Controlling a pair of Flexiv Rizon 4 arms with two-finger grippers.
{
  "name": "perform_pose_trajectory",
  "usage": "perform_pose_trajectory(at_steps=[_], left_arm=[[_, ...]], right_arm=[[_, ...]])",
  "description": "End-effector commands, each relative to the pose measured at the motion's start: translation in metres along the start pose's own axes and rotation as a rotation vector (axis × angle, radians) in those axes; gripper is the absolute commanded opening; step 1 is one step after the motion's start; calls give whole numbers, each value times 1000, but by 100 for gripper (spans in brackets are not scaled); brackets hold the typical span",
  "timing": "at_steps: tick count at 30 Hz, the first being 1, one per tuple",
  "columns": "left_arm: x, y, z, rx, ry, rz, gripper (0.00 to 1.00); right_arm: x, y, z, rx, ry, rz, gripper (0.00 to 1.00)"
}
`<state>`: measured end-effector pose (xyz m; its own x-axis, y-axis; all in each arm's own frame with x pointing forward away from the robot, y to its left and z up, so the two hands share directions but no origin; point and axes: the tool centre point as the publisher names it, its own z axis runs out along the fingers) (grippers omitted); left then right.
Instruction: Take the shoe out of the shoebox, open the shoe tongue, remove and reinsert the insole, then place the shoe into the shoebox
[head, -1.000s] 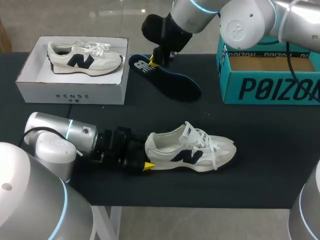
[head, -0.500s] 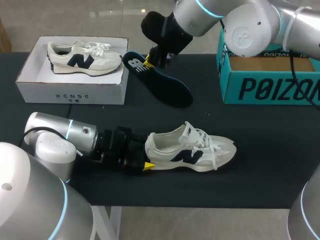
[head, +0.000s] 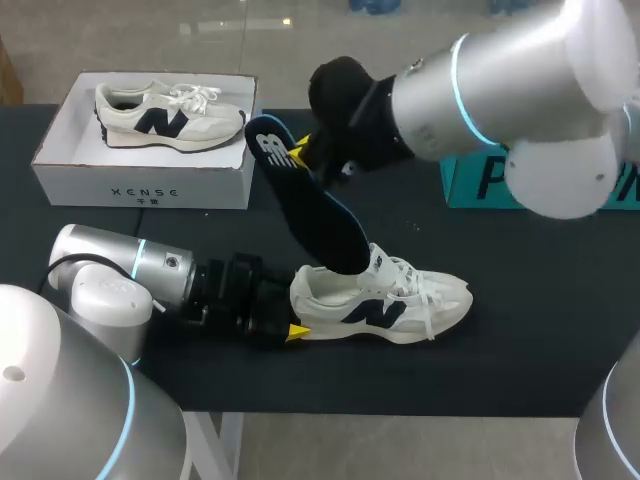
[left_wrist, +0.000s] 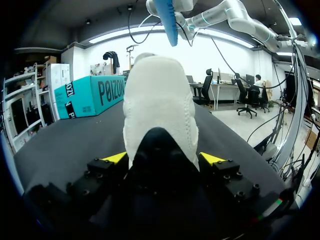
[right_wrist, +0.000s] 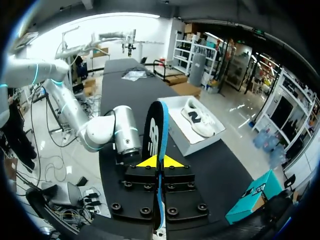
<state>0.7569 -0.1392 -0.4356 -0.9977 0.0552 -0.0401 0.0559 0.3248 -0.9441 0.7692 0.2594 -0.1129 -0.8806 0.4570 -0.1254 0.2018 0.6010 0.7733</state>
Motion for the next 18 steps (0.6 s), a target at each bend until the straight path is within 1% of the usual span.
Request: perform_pose_trajectory(at_steps=[1,3,6,8,11,16,18], left_arm=[[-1,4,3,0,-1,0,0],[-1,4,3,0,-1,0,0],[-1,4,3,0,-1,0,0],[-1,4,3,0,-1,0,0],[-1,4,3,0,-1,0,0],[-1,4,3,0,-1,0,0],[-1,4,3,0,-1,0,0]], right_arm=[[0,-13,-58,-105,-96,-6,0],[-7,-15,-67,-133,-109,-23,0],[-20,-22,-70,-174,-102,-26,0],[-33,-25,-72,-232,-90,-48,0],[-54,-30,-77,-267,-81,-69,0],[-93,-34,-78,-279,-34,-101,0],[-108,-34,-76,-312,-1,-113,0]])
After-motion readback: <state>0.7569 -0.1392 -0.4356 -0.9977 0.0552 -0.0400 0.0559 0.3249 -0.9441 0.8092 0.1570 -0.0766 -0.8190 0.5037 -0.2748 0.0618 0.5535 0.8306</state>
